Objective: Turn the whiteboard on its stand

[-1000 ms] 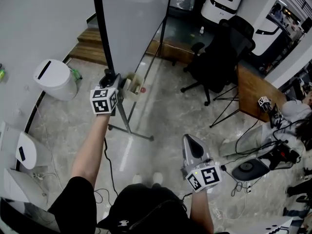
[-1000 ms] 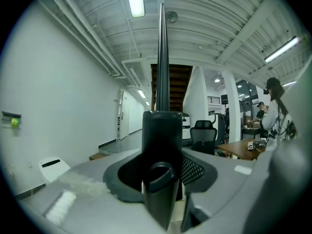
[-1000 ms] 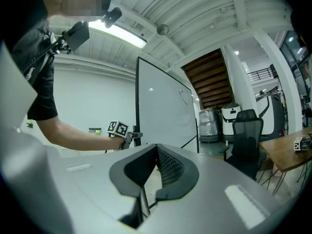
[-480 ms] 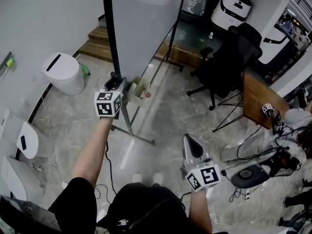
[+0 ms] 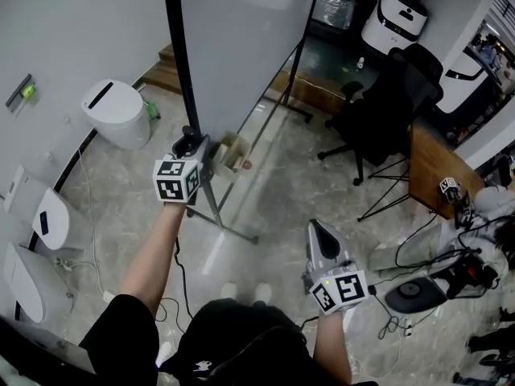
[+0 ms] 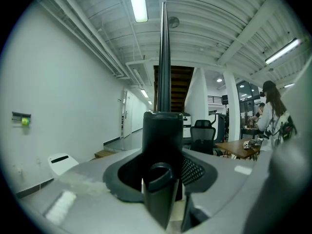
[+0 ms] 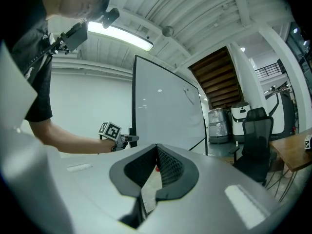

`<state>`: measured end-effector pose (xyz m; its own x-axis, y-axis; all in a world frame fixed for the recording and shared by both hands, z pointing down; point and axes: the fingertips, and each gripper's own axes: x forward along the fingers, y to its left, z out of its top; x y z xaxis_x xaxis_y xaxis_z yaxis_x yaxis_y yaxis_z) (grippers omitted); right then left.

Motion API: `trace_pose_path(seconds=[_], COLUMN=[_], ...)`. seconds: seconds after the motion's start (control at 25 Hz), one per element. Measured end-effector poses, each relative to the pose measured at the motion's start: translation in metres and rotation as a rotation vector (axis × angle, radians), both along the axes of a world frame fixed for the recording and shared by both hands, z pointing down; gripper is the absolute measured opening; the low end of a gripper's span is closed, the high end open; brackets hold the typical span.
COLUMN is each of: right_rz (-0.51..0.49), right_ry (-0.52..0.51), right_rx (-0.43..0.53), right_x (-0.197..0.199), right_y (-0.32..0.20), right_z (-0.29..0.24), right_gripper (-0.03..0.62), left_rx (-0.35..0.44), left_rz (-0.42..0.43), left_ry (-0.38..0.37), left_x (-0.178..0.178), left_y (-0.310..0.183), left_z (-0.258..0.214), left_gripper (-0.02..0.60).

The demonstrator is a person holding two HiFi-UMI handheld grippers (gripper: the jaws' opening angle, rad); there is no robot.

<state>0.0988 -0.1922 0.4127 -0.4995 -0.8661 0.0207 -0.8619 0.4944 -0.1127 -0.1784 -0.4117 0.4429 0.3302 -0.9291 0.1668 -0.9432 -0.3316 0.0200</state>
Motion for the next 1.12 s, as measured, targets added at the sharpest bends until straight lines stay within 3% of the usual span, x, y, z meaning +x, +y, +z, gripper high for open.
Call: trace_pose_path(seconds=[0.56, 0.88, 1.12], right_rz=[-0.046, -0.081, -0.107], right_ry=[-0.008, -0.011, -0.015], right_rx=[0.023, 0.037, 0.040], right_x=[-0.007, -0.007, -0.006], right_y=[-0.002, -0.001, -0.001], right_z=[-0.005, -0.008, -0.009], right_gripper=[0.009, 0.009, 0.009], left_rx=[0.025, 0.024, 0.052], left_rz=[-0.001, -0.011, -0.031], left_ry=[-0.027, -0.044, -0.011], left_x=[-0.007, -0.009, -0.011], left_y=[0.015, 0.027, 0.051], left_z=[0.002, 0.002, -0.010], left_gripper=[0.187, 0.256, 0.258])
